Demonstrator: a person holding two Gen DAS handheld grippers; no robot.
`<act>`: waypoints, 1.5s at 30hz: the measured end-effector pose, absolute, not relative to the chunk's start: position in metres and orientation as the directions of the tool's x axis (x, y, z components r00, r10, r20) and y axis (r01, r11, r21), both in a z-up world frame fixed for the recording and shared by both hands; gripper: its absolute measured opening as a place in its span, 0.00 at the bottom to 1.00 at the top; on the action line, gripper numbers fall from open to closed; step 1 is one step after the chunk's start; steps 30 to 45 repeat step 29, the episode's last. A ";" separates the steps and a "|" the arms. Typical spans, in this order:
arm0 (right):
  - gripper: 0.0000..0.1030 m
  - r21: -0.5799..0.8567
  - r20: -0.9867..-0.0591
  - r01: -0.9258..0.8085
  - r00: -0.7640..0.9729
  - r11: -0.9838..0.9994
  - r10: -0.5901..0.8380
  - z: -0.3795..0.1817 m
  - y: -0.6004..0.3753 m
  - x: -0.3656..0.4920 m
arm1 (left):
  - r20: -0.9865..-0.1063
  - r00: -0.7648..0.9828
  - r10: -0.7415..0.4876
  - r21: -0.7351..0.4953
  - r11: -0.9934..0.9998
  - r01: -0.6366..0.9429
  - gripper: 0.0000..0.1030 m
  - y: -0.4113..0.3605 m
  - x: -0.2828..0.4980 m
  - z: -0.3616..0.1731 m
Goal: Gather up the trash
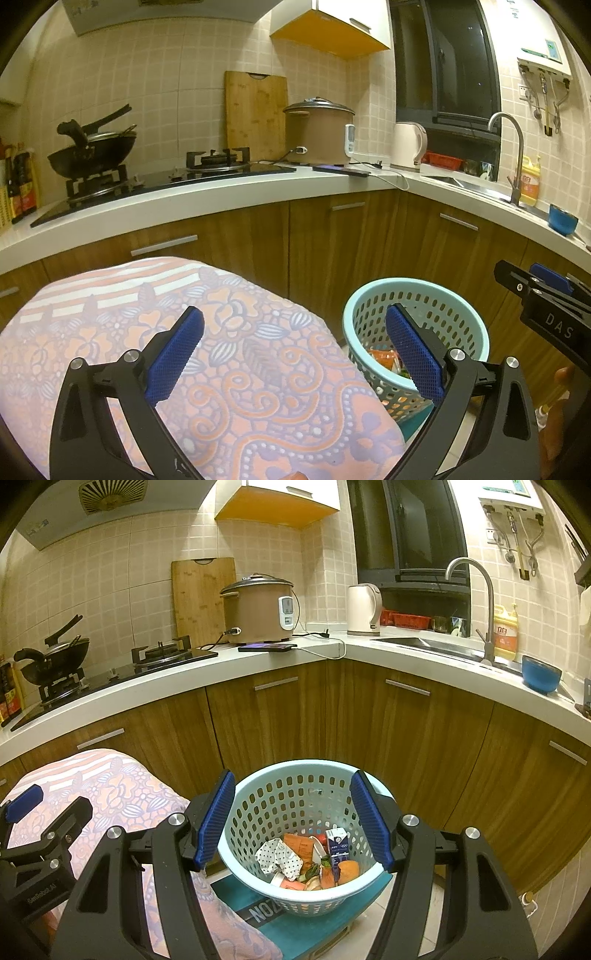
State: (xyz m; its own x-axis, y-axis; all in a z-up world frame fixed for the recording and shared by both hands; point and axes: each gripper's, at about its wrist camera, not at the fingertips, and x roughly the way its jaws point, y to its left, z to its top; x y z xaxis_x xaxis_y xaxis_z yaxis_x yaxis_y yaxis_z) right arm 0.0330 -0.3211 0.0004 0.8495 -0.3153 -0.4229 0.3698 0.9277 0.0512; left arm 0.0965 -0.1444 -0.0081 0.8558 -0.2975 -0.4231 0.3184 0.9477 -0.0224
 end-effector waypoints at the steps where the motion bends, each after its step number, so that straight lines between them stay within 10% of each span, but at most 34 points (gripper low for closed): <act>1: 0.60 0.051 -0.423 0.369 0.850 0.928 -0.315 0.000 -0.321 0.033 | -0.423 0.856 -0.296 -0.022 0.948 0.317 0.93 -0.145 0.096 -0.008; 45: 0.60 0.044 -0.428 0.375 0.845 0.926 -0.322 -0.003 -0.323 0.033 | -0.424 0.868 -0.257 -0.027 0.962 0.272 0.93 -0.146 0.095 -0.008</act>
